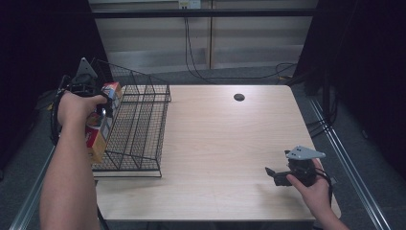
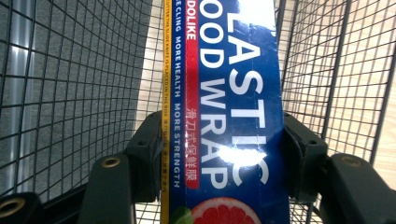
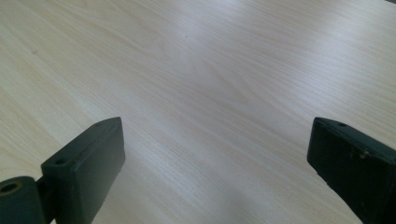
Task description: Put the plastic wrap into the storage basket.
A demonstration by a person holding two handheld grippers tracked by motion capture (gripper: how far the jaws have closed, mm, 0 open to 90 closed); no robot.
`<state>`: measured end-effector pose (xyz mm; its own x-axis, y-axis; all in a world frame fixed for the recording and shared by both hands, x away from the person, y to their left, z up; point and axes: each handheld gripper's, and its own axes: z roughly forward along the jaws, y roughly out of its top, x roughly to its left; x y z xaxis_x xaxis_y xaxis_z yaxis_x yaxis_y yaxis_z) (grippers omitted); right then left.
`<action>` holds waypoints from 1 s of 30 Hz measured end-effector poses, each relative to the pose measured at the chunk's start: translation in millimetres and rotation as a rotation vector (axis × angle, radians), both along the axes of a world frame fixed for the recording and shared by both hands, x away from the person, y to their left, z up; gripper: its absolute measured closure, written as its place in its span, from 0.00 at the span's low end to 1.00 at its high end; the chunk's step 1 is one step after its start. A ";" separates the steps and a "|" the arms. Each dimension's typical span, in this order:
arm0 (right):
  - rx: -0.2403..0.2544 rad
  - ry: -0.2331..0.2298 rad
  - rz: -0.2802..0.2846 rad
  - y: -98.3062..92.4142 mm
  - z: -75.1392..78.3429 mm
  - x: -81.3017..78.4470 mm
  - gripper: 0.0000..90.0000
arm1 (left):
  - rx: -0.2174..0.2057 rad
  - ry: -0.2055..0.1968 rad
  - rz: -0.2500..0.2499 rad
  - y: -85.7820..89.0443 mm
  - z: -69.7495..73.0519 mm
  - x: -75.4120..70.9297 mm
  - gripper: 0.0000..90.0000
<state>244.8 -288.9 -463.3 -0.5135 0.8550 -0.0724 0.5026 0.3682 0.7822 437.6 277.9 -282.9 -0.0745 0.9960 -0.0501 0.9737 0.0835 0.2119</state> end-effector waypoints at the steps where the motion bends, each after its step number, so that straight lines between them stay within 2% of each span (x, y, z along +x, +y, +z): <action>1: 0.000 -0.002 -0.001 0.4 -0.3 0.0 0.04 | 0.000 0.000 0.000 0.0 0.0 0.0 0.47; 4: -0.005 -0.004 -0.004 0.5 -0.3 -0.2 0.04 | 0.010 -0.008 0.006 0.3 -2.4 0.1 0.46; 5: -0.005 -0.003 -0.005 0.6 -0.3 -0.2 0.04 | 0.017 0.011 -0.001 2.2 -3.2 0.4 0.46; 7: -0.004 -0.003 -0.004 0.6 -0.5 0.0 0.04 | 0.013 0.007 0.005 2.7 -4.7 0.3 0.46; 8: -0.005 -0.001 -0.004 0.6 -0.7 0.1 0.04 | 0.009 -0.004 0.033 2.5 -6.2 0.2 0.46; 10: -0.005 0.001 -0.001 0.6 -0.6 0.2 0.04 | 0.005 -0.006 0.029 4.6 -5.8 0.1 0.46; 11: -0.003 -0.002 0.003 0.6 -0.7 0.5 0.04 | 0.006 -0.023 0.043 5.7 -4.7 -0.3 0.45; 13: -0.002 0.000 0.001 0.7 -0.7 0.4 0.04 | 0.004 -0.025 0.038 6.6 -1.9 -0.2 0.45; 14: -0.005 0.002 0.001 0.6 -0.8 0.6 0.04 | -0.013 -0.056 0.048 6.2 4.7 -1.1 0.46; 20: -0.003 -0.005 0.000 1.2 -0.4 0.1 0.04 | -0.031 -0.070 0.036 0.9 12.8 -4.0 0.43; 21: -0.004 -0.007 0.003 1.1 -0.2 -0.2 0.04 | -0.026 -0.084 0.033 -0.3 12.9 -4.4 0.43; 22: -0.006 -0.006 0.001 1.0 0.6 -1.2 0.04 | -0.043 -0.079 0.032 -2.0 13.7 -5.0 0.43; 25: 0.000 -0.005 0.003 1.5 1.0 -1.6 0.04 | -0.053 -0.096 0.023 -7.0 15.2 -6.6 0.43; 27: -0.001 -0.004 0.003 2.1 1.0 -1.7 0.04 | -0.047 -0.109 0.011 -10.1 17.9 -7.7 0.41; 28: -0.002 -0.005 0.006 2.2 0.9 -1.5 0.04 | -0.068 -0.115 0.005 -12.6 19.3 -8.3 0.41; 30: -0.002 -0.006 0.005 2.2 1.0 -1.5 0.04 | -0.076 -0.135 -0.003 -19.3 21.9 -10.1 0.40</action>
